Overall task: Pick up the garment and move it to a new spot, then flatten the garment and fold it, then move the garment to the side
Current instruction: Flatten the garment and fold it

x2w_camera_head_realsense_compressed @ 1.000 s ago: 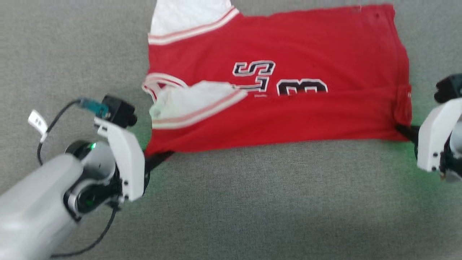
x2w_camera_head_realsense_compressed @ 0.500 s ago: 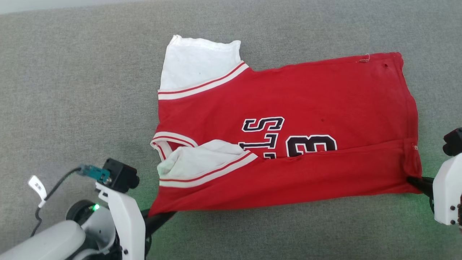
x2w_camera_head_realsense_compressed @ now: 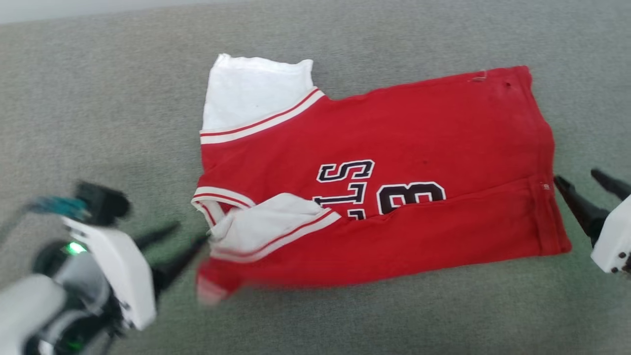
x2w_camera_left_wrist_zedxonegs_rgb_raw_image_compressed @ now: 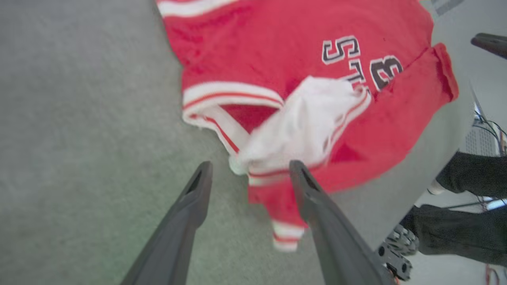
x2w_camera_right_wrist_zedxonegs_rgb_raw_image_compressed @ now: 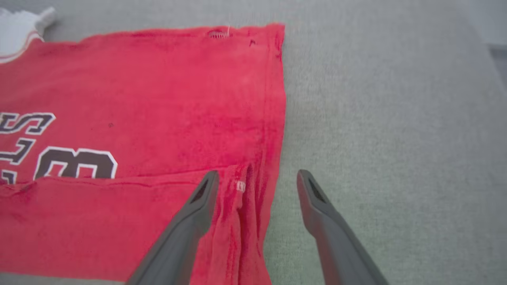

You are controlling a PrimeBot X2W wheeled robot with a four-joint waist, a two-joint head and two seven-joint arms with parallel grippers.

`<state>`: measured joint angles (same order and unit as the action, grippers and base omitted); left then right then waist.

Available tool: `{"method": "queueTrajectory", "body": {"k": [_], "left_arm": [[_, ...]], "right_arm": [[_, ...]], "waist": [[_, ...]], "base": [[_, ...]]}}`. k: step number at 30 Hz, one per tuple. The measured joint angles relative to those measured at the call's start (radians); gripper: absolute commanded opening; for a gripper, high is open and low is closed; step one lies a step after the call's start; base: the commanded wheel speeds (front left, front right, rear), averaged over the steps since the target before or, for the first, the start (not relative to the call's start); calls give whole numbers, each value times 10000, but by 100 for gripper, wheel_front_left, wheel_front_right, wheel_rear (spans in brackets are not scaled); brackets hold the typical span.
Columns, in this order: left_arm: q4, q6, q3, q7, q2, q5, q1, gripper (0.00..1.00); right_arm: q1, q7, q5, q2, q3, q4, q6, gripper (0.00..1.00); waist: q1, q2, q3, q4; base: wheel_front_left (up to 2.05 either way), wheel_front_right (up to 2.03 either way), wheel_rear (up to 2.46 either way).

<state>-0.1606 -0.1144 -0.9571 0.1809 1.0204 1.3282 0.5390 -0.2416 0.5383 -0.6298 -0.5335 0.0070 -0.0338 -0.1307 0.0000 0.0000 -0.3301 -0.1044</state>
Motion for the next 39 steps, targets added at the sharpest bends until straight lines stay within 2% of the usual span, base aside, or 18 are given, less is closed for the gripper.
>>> {"method": "queueTrajectory", "body": {"k": [3,6,11,13,18,22,31,33,37,38,39], "left_arm": [[224,-29,663,-671,119,293,230,100],[924,213,1300,-1388,-232,811,437,100],[2869,581,1896,-2169,-782,591,1427,100],[3674,631,1946,-2326,-982,171,1972,100],[5624,706,1900,-2186,-1655,-393,3419,100],[6936,859,1415,-1068,-1870,-901,4409,100],[9108,880,-10,4086,-2159,-1076,6112,100],[9239,899,-186,4589,-2157,-1183,6483,100],[9331,1264,-134,5101,-2362,-980,6727,100],[9323,1406,-109,5264,-2376,-882,6782,78],[9325,1457,-56,5367,-2428,-757,6824,35]], "right_arm": [[-70,-1174,435,499,-130,100,0,100],[-192,-2431,894,1135,-117,272,0,100],[-381,-4171,1331,2201,115,412,0,100],[-457,-4771,1388,2587,290,454,0,100],[-514,-5455,1264,2970,982,637,0,100],[-500,-5643,1185,3020,1154,608,0,100],[-309,-5632,894,3043,1160,464,0,100],[-251,-5618,851,3047,1175,466,0,100],[-278,-5465,761,3024,1254,428,0,100],[-333,-5367,748,2980,1310,387,0,100],[-409,-5250,746,2915,1392,349,0,100]], "waist": [[0,0,2,-207],[0,0,-12,-469],[0,0,-118,-1053],[0,0,-190,-1342],[0,0,-391,-2084],[0,0,-561,-2635],[0,0,-983,-3283],[0,0,-1049,-3301],[0,0,-1229,-3270],[0,0,-1270,-3245],[0,0,-1309,-3214]], "base": [[0,0,0],[0,0,0],[0,0,0],[0,0,0],[0,0,0],[0,0,0],[0,0,0],[0,0,0],[0,0,0],[0,0,0],[0,0,0]]}}
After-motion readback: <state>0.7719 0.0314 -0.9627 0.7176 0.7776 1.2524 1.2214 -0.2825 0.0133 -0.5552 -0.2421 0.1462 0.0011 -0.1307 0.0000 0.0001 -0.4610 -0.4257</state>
